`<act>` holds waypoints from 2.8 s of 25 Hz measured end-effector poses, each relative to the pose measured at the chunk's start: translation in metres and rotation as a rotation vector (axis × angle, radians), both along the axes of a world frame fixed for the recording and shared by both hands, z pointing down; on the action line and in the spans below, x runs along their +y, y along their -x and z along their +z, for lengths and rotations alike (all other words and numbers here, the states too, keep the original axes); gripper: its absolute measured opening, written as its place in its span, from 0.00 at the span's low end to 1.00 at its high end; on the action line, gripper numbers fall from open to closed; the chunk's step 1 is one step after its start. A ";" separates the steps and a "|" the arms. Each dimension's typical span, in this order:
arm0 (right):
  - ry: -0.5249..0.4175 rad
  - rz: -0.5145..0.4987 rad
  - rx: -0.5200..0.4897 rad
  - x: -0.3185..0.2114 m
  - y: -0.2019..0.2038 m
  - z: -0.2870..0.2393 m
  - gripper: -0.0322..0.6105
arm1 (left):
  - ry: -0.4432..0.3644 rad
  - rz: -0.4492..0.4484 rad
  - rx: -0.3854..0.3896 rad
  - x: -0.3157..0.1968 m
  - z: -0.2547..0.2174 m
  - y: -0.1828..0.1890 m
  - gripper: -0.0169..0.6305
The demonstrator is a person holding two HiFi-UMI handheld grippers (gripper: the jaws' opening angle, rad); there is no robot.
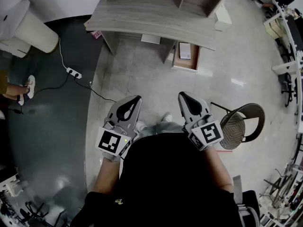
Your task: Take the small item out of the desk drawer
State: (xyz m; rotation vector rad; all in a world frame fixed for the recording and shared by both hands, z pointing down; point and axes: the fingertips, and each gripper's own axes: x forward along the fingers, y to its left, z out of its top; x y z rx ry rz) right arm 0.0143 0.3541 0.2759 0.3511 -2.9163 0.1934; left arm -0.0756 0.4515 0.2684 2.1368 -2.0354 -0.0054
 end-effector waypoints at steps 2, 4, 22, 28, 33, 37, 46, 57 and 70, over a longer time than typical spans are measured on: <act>-0.004 -0.007 -0.003 -0.002 -0.004 -0.001 0.04 | 0.001 0.003 -0.001 -0.004 0.000 -0.006 0.04; -0.002 -0.014 -0.005 -0.007 -0.008 -0.001 0.04 | 0.011 0.008 -0.005 -0.010 0.001 -0.012 0.04; 0.062 0.099 -0.045 -0.122 -0.089 0.011 0.04 | 0.102 0.062 -0.037 -0.126 0.015 -0.079 0.04; 0.114 0.157 -0.078 -0.164 -0.104 0.010 0.04 | 0.154 0.089 -0.047 -0.165 0.027 -0.094 0.04; 0.113 0.201 -0.046 -0.193 -0.101 0.023 0.04 | 0.188 0.127 -0.016 -0.200 0.037 -0.082 0.04; 0.126 0.271 -0.031 -0.219 -0.082 0.028 0.04 | 0.205 0.190 0.016 -0.237 0.047 -0.058 0.04; 0.130 0.439 0.016 -0.290 -0.023 0.028 0.04 | 0.265 0.335 0.063 -0.334 0.073 0.011 0.04; 0.152 0.622 0.125 -0.327 -0.010 0.055 0.04 | 0.463 0.449 0.179 -0.394 0.144 0.029 0.04; 0.197 0.667 0.246 -0.370 -0.079 0.089 0.04 | 0.711 0.264 0.269 -0.448 0.253 0.002 0.04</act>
